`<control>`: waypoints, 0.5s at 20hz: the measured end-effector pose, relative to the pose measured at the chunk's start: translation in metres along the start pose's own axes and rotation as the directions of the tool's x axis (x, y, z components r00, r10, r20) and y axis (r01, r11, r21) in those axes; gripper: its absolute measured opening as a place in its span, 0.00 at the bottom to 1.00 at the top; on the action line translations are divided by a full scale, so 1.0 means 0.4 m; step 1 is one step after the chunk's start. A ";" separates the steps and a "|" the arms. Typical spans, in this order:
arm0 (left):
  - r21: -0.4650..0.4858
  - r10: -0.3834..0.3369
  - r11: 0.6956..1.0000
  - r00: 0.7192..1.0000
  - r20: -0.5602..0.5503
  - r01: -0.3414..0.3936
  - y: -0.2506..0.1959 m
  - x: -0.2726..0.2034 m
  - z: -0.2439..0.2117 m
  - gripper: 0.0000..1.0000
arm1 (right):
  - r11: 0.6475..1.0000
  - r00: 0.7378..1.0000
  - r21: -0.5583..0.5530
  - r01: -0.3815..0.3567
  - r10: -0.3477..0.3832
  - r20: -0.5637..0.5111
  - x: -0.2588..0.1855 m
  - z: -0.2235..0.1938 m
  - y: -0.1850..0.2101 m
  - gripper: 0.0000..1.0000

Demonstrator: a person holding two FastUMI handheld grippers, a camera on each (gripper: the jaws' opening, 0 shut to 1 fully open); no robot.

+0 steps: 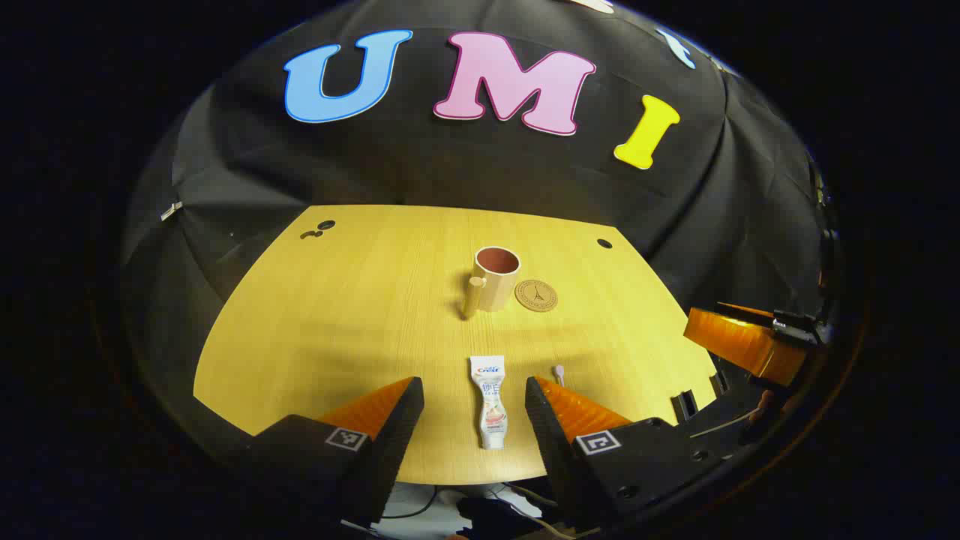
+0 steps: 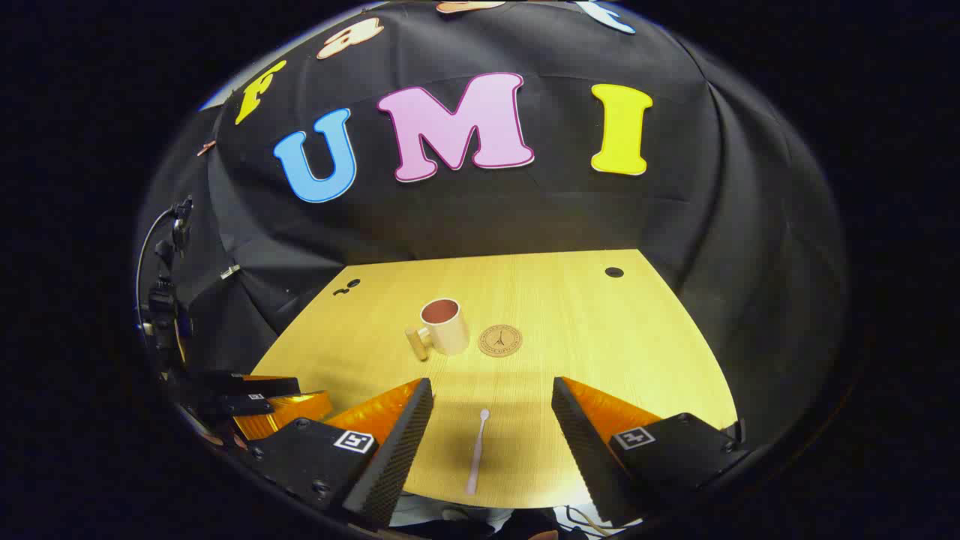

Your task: Put the toothbrush and toothpaste on the desktop into the cup, then pick up the cup and place it on the coaster on the desktop.

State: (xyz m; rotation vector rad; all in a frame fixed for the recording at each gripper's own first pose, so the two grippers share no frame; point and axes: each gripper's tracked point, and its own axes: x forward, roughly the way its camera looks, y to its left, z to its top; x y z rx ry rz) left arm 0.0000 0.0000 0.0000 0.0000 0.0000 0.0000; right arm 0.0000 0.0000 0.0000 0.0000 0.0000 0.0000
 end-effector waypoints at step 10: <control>0.019 -0.016 1.000 1.000 -0.026 0.016 -0.022 0.029 -0.010 0.85 | 1.000 1.000 0.014 0.015 -0.015 -0.010 0.004 -0.010 -0.017 0.98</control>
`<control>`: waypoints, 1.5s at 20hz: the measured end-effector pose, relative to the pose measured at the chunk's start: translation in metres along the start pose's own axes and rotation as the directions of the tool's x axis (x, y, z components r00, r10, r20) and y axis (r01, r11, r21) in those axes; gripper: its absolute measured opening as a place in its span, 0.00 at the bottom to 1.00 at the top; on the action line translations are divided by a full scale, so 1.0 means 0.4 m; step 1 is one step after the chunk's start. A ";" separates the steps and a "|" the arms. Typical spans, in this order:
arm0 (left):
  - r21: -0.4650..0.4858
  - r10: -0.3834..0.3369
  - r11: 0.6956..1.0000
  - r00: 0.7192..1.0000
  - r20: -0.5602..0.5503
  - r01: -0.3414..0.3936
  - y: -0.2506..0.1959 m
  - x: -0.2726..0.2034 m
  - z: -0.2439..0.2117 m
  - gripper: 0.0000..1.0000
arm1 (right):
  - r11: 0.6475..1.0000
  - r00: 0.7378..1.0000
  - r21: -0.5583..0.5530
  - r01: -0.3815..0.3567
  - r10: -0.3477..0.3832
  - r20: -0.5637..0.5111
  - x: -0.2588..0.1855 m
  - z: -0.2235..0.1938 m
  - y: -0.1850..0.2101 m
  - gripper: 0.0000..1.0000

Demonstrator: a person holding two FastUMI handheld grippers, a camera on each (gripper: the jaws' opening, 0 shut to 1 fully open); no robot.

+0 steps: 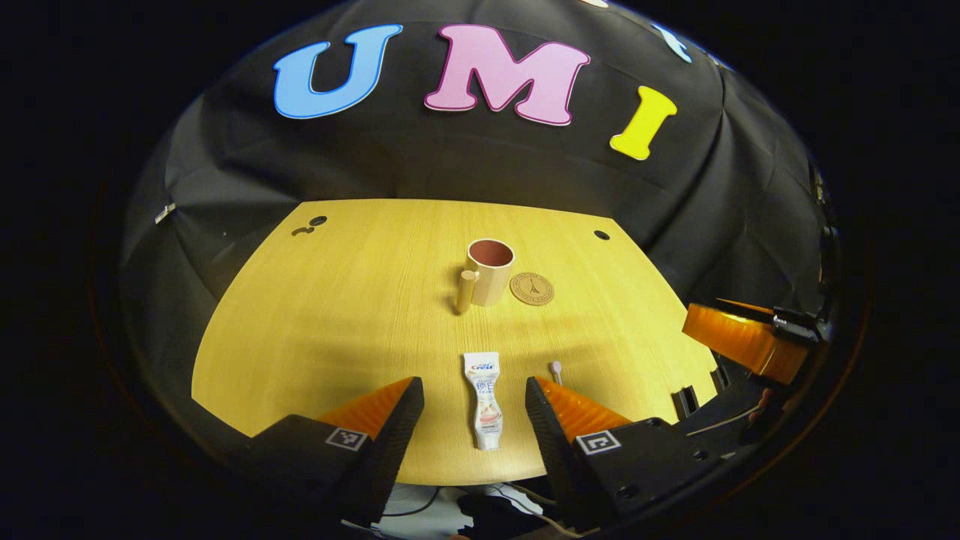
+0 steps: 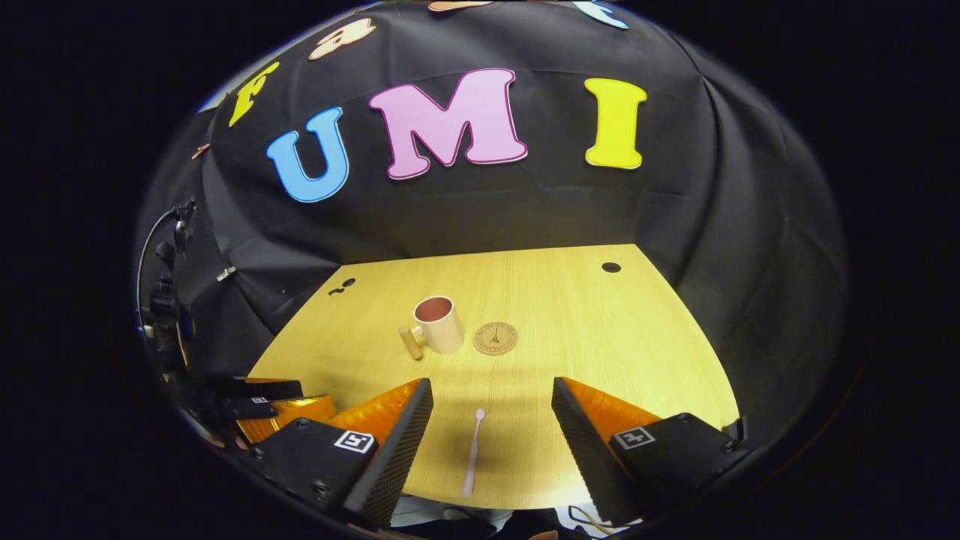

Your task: Put the toothbrush and toothpaste on the desktop into the cup, then pick up the cup and place it on the coaster on the desktop.

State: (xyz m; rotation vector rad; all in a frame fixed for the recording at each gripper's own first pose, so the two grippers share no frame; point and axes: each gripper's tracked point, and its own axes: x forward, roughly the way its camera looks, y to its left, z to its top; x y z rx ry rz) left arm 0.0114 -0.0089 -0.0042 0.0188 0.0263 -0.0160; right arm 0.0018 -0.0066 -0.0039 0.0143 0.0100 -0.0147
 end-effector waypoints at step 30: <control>0.035 0.083 0.997 0.915 -0.396 -0.075 -0.031 0.386 -0.202 0.82 | 0.999 0.991 0.007 0.041 -0.040 -0.127 0.031 -0.076 -0.148 0.98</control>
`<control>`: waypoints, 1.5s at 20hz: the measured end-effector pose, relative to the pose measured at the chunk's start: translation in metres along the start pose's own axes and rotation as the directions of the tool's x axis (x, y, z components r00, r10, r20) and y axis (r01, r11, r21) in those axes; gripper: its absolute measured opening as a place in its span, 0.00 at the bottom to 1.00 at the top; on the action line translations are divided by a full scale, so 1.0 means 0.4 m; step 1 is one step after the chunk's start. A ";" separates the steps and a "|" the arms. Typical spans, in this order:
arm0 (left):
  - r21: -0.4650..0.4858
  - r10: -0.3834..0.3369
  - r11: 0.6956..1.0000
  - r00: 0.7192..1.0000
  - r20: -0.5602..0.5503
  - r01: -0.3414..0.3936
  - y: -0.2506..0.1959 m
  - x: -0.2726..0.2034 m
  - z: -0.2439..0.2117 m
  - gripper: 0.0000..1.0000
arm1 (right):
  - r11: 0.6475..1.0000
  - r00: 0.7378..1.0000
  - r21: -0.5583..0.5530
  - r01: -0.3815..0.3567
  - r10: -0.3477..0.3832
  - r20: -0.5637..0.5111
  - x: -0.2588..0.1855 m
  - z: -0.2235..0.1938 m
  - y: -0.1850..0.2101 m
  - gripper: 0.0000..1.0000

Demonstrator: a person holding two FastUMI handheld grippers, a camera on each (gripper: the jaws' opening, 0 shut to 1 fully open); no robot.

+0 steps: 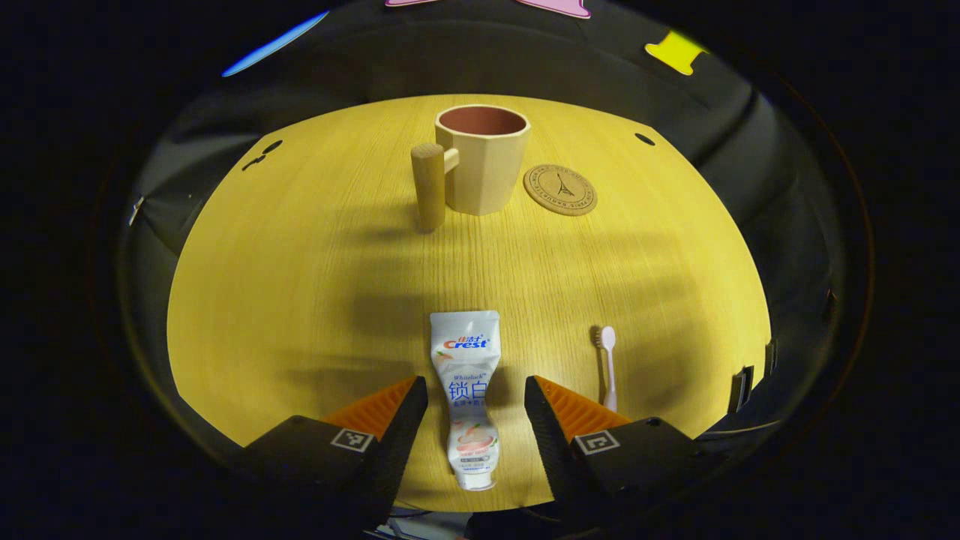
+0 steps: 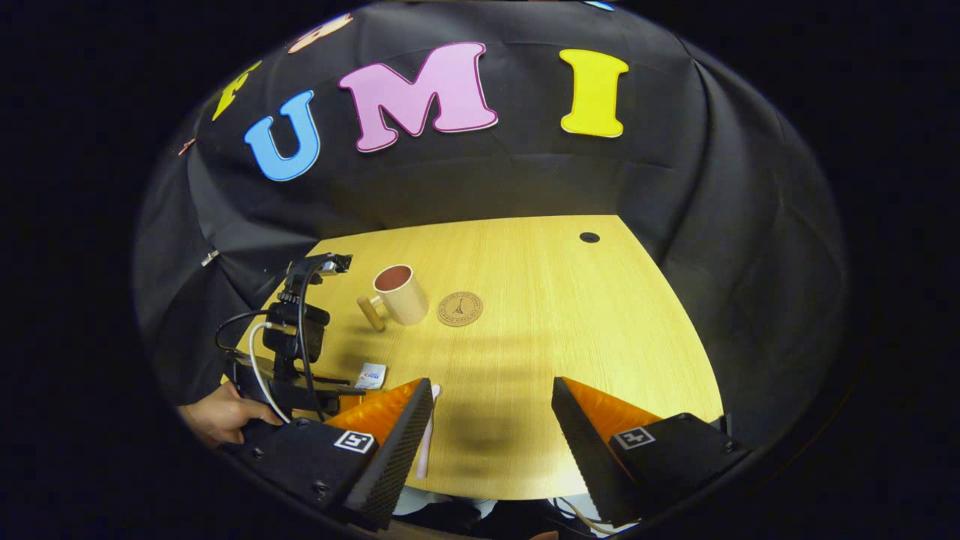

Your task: Put the toothbrush and toothpaste on the desktop into the cup, then pick up the cup and place it on the coaster on the desktop.

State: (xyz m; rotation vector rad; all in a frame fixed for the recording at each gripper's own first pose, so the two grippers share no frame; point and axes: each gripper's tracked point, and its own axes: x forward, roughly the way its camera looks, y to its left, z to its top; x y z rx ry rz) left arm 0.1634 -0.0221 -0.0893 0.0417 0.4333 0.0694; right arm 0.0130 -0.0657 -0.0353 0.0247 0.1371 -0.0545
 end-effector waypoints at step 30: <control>0.122 -0.024 0.992 0.997 -0.076 0.033 -0.008 0.048 -0.010 0.21 | 0.993 0.953 0.078 -0.091 0.109 -0.283 0.141 -0.247 0.078 0.78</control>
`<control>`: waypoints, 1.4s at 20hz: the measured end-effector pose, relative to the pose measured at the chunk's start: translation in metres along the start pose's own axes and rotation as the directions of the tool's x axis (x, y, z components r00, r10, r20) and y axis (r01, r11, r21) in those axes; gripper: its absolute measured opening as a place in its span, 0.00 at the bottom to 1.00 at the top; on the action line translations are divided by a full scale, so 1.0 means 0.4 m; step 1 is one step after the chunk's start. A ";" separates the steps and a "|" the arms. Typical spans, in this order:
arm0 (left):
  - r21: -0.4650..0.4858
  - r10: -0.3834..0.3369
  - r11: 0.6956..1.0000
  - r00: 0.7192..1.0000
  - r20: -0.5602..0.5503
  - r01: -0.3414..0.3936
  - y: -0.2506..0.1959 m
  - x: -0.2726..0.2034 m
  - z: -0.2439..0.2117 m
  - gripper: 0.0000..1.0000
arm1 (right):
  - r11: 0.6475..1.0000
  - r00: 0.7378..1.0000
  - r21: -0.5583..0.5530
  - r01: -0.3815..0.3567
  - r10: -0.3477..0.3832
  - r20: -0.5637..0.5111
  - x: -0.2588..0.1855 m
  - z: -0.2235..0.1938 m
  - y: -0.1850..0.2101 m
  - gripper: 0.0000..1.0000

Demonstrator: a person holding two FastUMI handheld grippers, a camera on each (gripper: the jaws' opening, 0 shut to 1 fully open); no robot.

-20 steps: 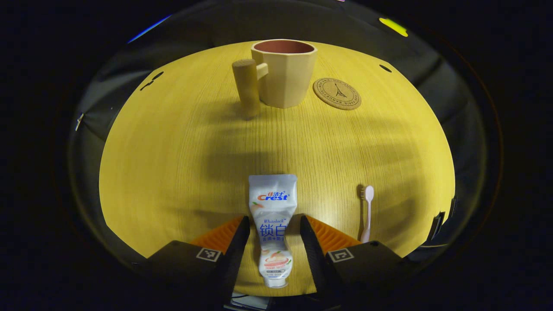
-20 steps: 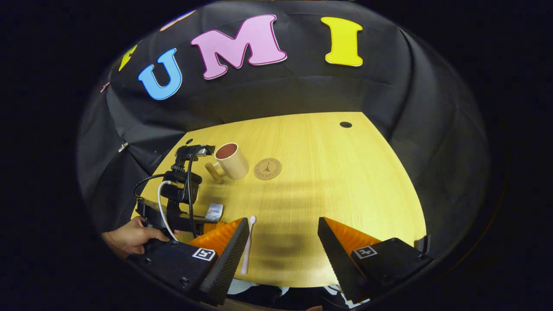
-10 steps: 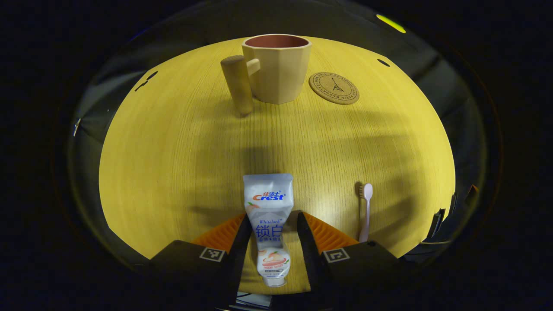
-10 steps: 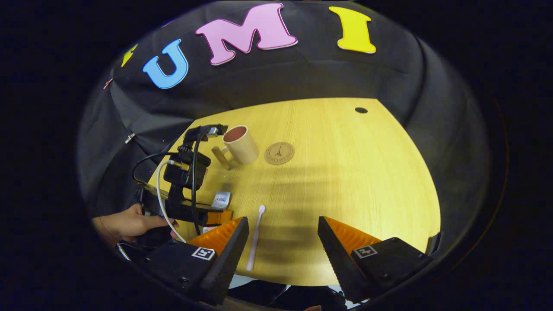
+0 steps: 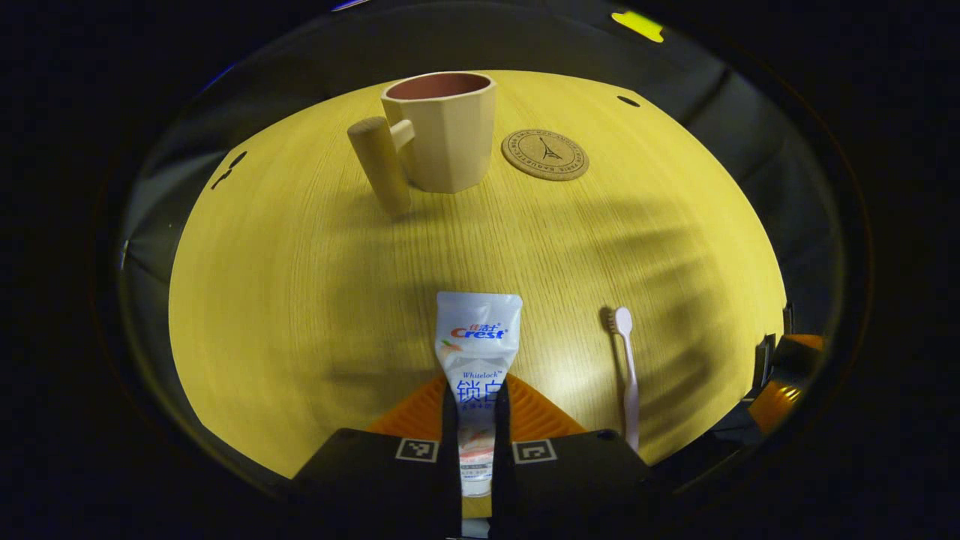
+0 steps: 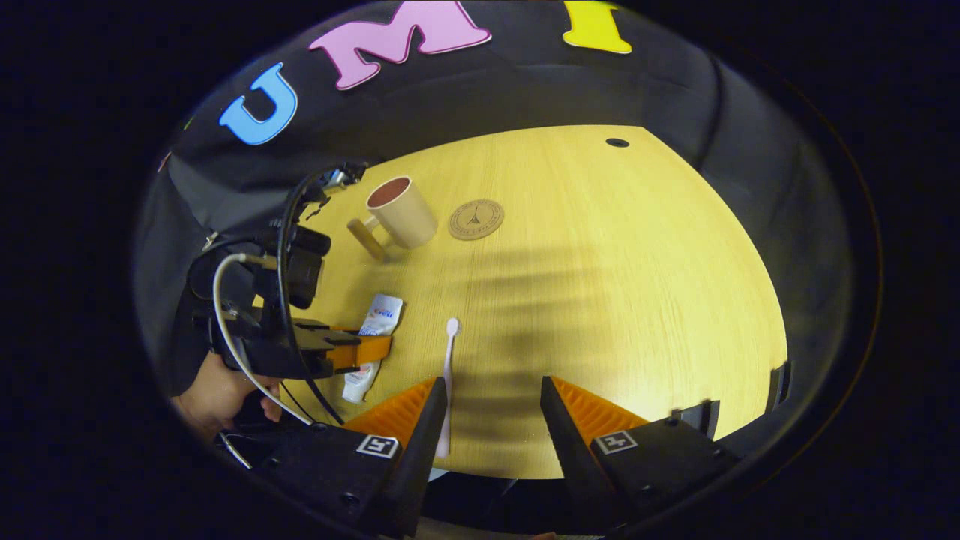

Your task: Put the toothbrush and toothpaste on the desktop into the cup, then pick up the cup and place it on the coaster on the desktop.

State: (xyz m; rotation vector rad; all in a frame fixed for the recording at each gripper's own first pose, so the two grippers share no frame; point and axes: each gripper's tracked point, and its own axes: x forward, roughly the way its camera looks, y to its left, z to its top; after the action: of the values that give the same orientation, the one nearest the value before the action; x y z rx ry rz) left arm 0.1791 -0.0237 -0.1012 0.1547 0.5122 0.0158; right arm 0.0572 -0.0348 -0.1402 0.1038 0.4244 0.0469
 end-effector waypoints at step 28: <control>-0.204 -0.112 0.970 0.986 0.119 0.135 0.244 -0.234 -0.240 0.20 | 0.970 0.951 -0.169 0.175 -0.210 -0.225 0.243 -0.098 0.102 0.58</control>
State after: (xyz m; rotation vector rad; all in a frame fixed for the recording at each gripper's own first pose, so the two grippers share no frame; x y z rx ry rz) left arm 0.0529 0.0814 -0.1234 -0.0849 0.4093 -0.0598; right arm 0.1285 0.0157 -0.2111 -0.0911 0.6712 -0.1034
